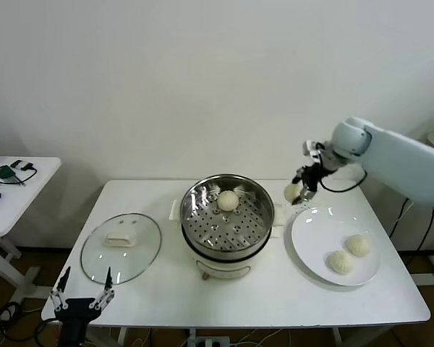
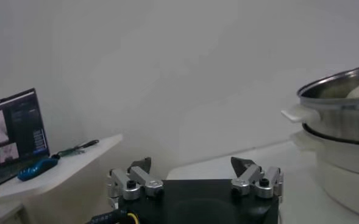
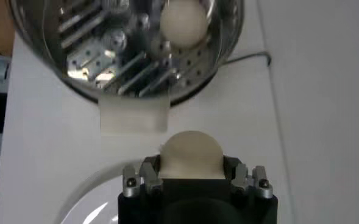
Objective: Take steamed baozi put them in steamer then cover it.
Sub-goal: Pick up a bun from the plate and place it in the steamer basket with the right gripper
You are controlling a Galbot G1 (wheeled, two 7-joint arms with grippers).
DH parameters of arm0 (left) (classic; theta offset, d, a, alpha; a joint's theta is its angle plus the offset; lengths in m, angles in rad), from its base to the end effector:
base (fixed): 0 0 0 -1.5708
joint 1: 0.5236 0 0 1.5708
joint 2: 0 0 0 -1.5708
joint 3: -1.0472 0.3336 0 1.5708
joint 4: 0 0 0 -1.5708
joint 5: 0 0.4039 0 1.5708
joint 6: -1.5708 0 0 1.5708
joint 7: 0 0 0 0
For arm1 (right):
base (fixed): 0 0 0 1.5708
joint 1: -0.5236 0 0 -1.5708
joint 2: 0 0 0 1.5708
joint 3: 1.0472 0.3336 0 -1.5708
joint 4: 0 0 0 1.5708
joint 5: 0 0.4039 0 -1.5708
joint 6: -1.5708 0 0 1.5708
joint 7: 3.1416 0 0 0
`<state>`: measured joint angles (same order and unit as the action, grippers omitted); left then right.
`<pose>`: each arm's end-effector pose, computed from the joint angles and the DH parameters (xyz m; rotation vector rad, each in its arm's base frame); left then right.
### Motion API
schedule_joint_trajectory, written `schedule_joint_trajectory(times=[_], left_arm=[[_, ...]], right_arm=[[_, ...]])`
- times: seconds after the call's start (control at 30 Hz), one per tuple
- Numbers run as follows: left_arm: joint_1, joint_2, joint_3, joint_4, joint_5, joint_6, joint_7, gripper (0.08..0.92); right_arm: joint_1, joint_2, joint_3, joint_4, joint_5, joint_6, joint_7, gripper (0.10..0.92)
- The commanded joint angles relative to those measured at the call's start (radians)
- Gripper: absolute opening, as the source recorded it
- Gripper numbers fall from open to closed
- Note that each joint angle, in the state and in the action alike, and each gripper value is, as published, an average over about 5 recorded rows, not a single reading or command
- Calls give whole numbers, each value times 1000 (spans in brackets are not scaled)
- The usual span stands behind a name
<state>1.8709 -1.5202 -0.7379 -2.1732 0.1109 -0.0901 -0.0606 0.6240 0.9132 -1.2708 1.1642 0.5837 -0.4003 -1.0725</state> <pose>0.1468 0.0760 -0.3072 0.2470 -2.9745 -0.4476 0.6167 -0.0152 -0.0206 1.3471 -1.6350 1.1441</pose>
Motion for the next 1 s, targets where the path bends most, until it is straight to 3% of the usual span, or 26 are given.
schedule_joint_trajectory(times=[0.03, 0.53, 1.0], left_arm=[[15, 5, 7, -19, 4, -1, 1, 823], [28, 7, 13, -33, 14, -5, 2, 823], [27, 5, 9, -27, 14, -10, 4, 823]], right_arm=[[153, 137, -96, 45, 203, -68, 47, 662], [6, 409, -156, 4, 227, -131, 145, 662], [-79, 483, -184, -90, 182, -120, 158, 664]])
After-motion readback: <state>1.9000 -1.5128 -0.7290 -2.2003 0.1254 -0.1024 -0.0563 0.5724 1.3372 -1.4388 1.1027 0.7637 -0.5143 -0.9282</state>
